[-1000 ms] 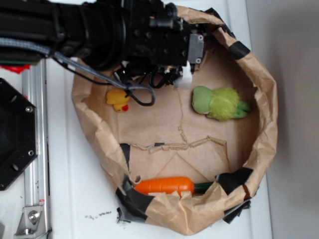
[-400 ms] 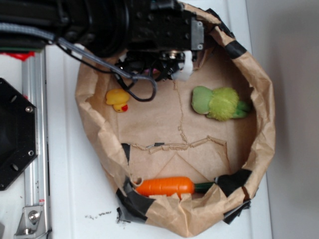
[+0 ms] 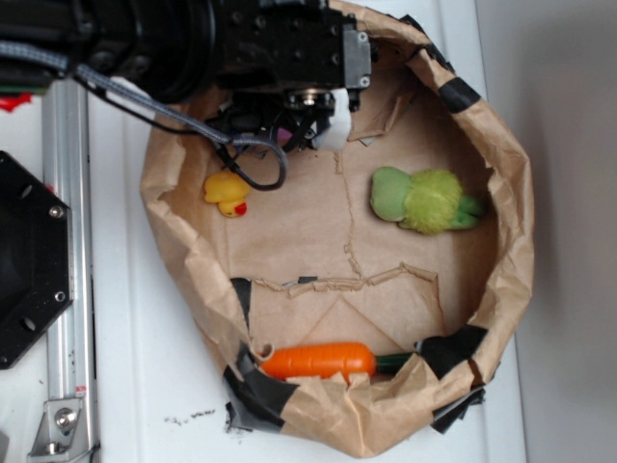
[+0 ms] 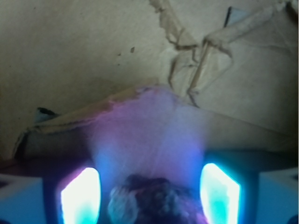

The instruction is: Grab the rock.

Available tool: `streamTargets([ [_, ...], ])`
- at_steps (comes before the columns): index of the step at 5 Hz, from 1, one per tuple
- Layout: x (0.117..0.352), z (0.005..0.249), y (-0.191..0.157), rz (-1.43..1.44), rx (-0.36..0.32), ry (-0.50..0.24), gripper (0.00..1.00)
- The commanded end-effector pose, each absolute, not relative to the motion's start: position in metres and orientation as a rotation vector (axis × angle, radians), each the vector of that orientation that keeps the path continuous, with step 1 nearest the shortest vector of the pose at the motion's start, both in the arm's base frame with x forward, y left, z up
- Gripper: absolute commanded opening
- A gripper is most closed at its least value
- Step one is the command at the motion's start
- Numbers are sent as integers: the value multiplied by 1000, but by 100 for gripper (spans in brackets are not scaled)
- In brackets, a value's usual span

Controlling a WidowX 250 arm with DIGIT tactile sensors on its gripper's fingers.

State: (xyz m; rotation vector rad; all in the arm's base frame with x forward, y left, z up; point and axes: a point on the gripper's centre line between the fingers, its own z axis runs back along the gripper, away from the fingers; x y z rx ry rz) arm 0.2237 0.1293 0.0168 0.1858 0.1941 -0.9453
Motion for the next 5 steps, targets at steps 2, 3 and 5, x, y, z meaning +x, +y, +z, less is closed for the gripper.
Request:
streamTargets([
  [2, 216, 21, 137, -886, 248, 191, 0],
  [3, 220, 22, 135, -877, 263, 183, 0],
  [5, 252, 86, 76, -731, 219, -53, 0],
])
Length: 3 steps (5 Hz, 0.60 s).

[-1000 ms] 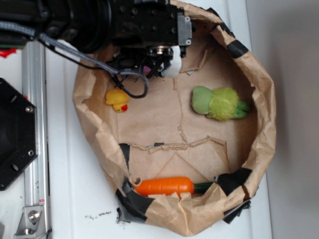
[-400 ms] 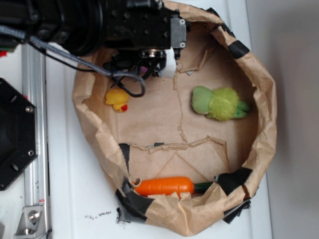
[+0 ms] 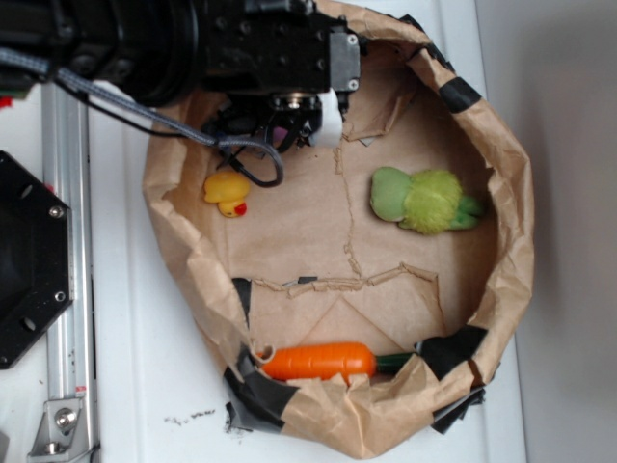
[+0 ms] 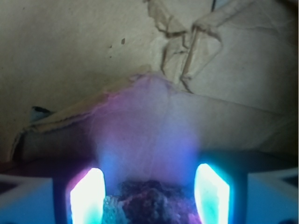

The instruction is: Grab the rock.

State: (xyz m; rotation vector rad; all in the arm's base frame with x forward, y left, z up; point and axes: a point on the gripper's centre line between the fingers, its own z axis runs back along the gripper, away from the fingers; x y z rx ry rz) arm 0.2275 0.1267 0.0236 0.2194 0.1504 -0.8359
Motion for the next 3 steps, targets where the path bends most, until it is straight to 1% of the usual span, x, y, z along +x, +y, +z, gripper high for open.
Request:
streamTargets([
  [1, 273, 135, 39, -593, 129, -148, 0],
  [2, 287, 159, 13, -511, 60, -147, 0],
  [3, 288, 163, 4, -476, 3, -178, 0],
])
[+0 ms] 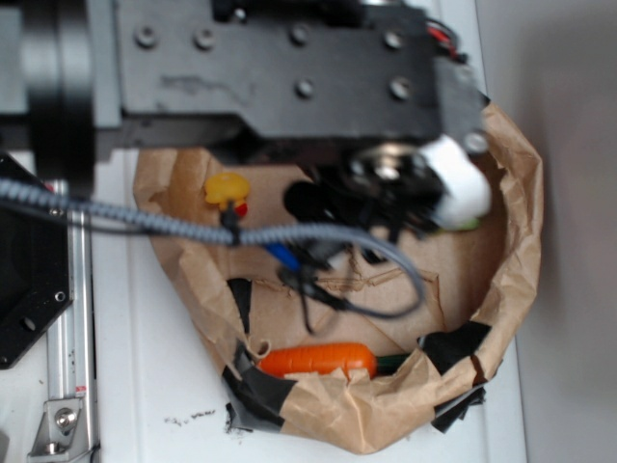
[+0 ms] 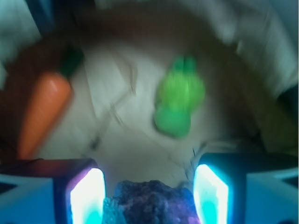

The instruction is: Grab the rock.

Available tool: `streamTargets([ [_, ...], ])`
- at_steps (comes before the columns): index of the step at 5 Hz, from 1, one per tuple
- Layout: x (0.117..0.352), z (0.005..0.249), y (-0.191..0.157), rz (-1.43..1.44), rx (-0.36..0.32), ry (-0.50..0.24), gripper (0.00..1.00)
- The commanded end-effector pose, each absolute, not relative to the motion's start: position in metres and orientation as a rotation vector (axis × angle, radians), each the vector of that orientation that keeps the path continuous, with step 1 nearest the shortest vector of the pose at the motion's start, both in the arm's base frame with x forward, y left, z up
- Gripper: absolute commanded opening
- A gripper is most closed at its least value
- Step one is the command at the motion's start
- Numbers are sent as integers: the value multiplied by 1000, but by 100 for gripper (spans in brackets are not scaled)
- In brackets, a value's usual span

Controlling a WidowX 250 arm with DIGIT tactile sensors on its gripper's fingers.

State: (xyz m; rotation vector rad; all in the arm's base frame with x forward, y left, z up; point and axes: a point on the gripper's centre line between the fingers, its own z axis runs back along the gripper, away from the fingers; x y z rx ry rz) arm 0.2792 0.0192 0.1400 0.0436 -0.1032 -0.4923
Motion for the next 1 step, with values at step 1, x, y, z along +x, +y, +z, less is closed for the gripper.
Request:
streamTargets([
  [1, 289, 158, 8, -407, -24, -234, 0],
])
